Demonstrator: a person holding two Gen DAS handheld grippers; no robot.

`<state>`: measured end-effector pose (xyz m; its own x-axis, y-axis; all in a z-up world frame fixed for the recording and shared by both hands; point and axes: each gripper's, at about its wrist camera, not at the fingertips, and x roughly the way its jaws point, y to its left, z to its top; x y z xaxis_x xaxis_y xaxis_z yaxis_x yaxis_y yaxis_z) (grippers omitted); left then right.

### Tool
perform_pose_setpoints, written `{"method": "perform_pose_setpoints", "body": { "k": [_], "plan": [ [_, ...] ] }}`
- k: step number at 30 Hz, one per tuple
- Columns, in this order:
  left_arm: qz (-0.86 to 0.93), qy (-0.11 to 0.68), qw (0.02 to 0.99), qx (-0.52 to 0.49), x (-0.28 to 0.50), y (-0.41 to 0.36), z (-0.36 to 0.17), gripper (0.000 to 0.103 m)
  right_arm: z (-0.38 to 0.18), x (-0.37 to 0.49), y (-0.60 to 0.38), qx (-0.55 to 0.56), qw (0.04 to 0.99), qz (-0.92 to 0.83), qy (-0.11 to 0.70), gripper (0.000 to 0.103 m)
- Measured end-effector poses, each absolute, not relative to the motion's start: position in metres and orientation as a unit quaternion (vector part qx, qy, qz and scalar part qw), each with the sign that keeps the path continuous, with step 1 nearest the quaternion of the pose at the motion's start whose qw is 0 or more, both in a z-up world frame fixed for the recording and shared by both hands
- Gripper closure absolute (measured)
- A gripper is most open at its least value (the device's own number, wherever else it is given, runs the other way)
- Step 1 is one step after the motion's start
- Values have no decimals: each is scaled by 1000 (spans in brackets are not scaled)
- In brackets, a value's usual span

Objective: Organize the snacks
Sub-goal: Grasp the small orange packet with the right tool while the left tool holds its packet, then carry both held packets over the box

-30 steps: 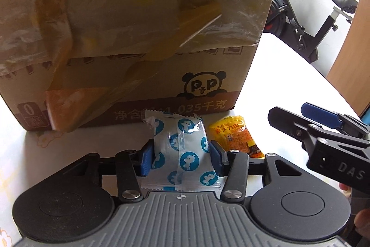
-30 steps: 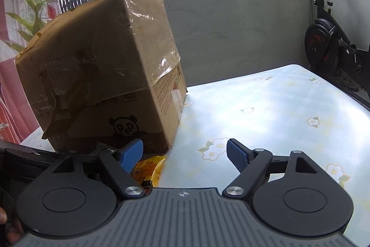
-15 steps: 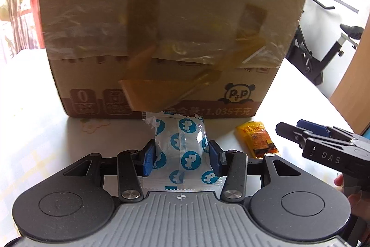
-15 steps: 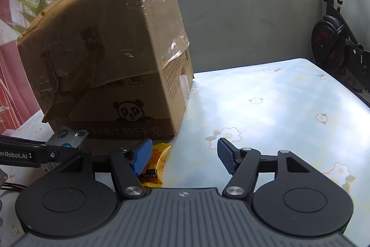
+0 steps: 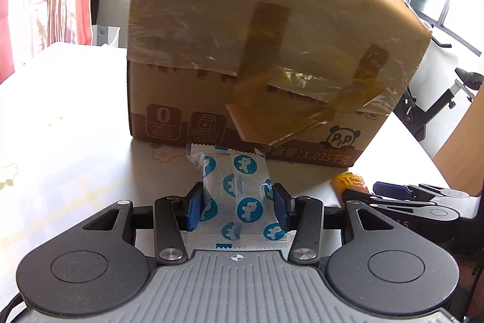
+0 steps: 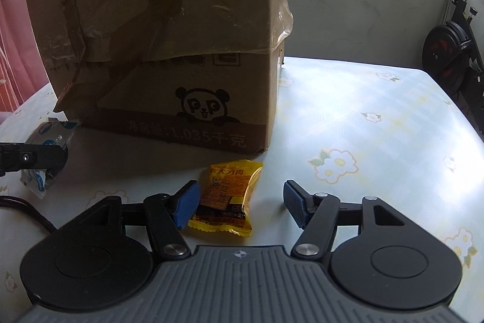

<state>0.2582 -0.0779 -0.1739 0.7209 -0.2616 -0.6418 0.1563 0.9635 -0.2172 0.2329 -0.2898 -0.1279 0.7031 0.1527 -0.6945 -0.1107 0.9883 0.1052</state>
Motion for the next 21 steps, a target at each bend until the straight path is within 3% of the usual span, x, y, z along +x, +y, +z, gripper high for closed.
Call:
{"method": "perform_pose_setpoints", "body": {
  "k": [6,8,10,21],
  "plan": [
    [-101,344,930,-79,254,-64,-172,53,-128,244,-269,-1,919,65,390,40],
    [-98,341,932,-79,252,-60,-170,53,-128,244,-267,4,920,60,388,46],
    [-97,337,933,-74,249,-58,-168,53,-127,240,-266,7,921,57,384,63],
    [-100,309,945,-42,234,-45,-146,53,-86,187,-286,82,939,76,324,67]
  ]
}}
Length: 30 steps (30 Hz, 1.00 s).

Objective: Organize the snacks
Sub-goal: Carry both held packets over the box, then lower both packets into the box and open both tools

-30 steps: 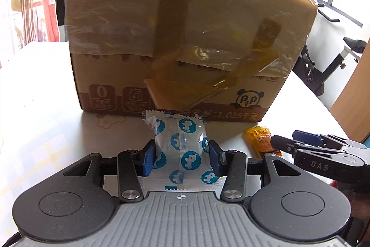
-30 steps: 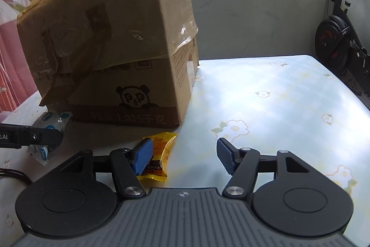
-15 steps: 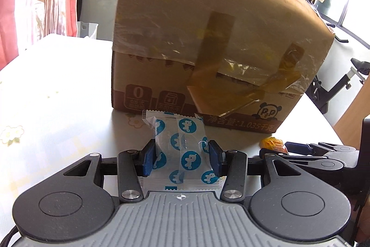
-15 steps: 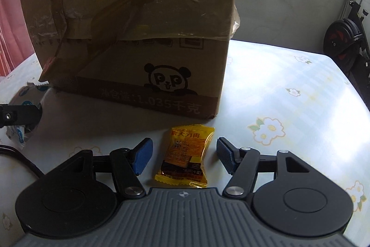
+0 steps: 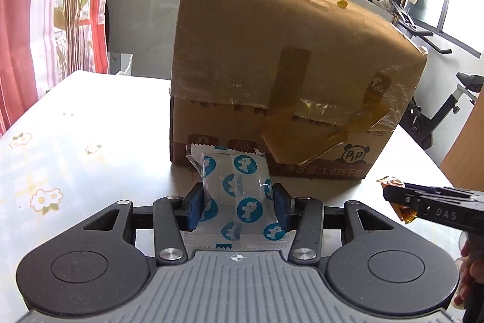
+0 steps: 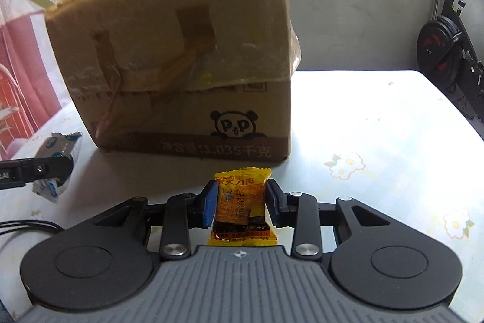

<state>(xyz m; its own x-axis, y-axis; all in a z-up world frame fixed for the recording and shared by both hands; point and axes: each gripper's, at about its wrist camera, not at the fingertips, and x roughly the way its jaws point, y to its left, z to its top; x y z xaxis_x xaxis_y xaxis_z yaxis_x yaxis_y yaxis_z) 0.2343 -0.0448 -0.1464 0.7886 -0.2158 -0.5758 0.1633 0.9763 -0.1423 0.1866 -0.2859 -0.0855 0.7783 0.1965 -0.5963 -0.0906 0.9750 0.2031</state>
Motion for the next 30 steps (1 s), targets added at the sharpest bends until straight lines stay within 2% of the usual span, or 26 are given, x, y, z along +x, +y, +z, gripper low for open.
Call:
{"method": "perform_pose_setpoints", "body": {
  "k": [9,14,20,30],
  "plan": [
    [-156,219,963,16,223,-50,-69,53,14,199,-301,78,972,110,194,67],
    [-186,179,966,2,247,-53,-19,53,50,239,-281,34,977,137,158,67],
    [-172,182,968,-1,308,-72,4,53,47,297,-265,15,976,126,176,67],
    [-113,228,966,30,375,-94,-18,53,28,331,-262,-7,968,92,234,67]
  ]
}}
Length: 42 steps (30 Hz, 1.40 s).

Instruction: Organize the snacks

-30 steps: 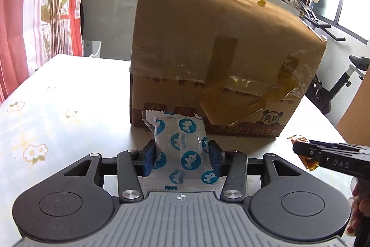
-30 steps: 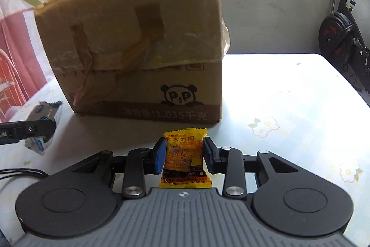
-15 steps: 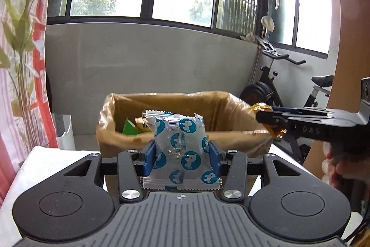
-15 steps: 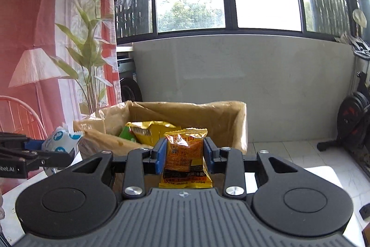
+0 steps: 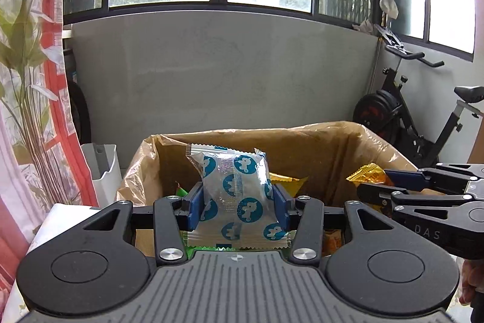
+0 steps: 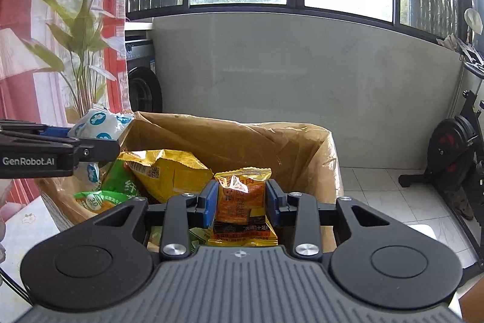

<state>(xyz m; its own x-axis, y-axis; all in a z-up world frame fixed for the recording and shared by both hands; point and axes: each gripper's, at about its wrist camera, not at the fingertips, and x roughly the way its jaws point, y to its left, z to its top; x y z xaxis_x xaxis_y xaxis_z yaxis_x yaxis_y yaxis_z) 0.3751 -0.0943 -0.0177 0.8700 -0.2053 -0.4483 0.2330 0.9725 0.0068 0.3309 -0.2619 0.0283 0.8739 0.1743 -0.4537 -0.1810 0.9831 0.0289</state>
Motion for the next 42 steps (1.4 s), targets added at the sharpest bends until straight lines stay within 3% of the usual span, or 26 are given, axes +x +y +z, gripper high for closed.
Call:
{"method": "perform_pose_setpoints", "body": {
  "k": [15,20,24,28,37,42],
  "plan": [
    [-118,264,957,33,381,-92,-25,51,22,328,-274,-12,962,78,261,65],
    [-119,257,959,30,376,-87,-18,38,25,327,-273,-10,961,76,267,64],
    [-120,254,959,29,371,-83,-12,37,30,323,-272,-4,961,76,267,46],
    [-120,251,960,27,364,-77,-4,27,36,318,-271,2,961,88,263,24],
    [-83,242,965,53,322,-62,29,12,66,282,-267,22,965,59,255,3],
    [-62,216,973,55,279,-54,47,8,88,248,-261,-2,970,52,237,0]
  ]
}}
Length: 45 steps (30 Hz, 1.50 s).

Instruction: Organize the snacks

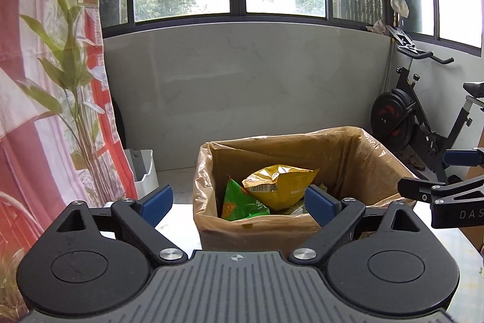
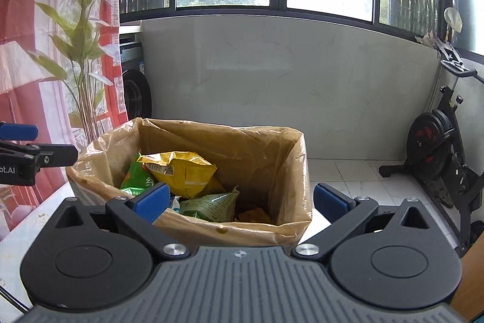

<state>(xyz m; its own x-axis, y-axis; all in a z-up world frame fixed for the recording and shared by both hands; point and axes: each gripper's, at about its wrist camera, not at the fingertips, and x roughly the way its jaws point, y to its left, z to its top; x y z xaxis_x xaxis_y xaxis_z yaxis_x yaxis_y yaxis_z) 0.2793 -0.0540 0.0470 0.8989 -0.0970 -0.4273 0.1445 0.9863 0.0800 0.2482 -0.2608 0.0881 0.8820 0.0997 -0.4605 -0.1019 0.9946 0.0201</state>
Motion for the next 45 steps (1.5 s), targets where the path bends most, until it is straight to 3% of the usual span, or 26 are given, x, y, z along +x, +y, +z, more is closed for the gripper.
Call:
{"method": "perform_pose_setpoints", "body": {
  "k": [13,45],
  "plan": [
    [-33,167,985,31,212,-46,80,8,119,194,-262,50,975,57,209,0],
    [-14,168,985,23,205,-38,85,8,123,183,-260,51,975,55,209,0]
  ]
}}
